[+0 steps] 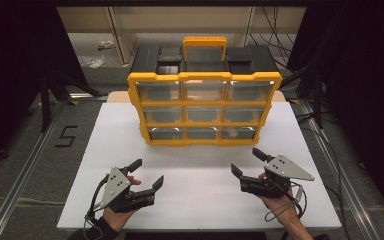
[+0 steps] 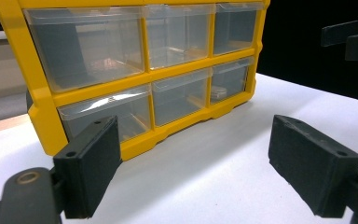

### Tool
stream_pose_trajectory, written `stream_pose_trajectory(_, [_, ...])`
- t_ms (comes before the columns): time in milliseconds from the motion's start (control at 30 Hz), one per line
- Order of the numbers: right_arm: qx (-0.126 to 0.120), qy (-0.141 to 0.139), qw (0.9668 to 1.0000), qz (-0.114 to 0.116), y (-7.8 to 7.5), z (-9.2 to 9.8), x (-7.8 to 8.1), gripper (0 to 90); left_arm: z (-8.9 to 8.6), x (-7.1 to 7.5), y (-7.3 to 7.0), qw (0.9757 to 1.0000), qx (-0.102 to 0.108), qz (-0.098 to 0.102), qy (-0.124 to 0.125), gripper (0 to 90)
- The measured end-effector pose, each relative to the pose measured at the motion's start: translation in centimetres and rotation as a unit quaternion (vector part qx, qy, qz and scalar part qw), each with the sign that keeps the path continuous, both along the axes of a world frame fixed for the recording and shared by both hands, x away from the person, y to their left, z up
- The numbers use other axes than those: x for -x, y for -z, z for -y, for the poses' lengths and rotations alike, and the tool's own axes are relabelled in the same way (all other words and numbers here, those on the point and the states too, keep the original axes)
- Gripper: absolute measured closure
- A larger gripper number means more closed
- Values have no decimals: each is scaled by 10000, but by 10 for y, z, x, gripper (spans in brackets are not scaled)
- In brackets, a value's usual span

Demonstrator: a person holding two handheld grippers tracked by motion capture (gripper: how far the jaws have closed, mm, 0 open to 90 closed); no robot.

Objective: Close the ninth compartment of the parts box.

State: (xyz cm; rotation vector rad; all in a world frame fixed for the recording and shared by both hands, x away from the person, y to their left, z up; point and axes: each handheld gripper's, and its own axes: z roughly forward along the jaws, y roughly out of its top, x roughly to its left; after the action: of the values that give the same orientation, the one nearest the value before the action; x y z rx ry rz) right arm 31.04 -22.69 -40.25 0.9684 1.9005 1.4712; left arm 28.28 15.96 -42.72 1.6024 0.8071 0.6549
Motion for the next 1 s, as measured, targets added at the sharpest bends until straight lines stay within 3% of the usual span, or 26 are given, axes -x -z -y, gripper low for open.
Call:
stream_pose_trajectory(600, [18,12,10000,-81,6,6,10,156,-1,0,0,10000,9,-12,-19,163])
stream_pose_trajectory(1000, [20,24,10000,-17,6,8,13,156,-1,0,1,10000,11,-14,-23,163])
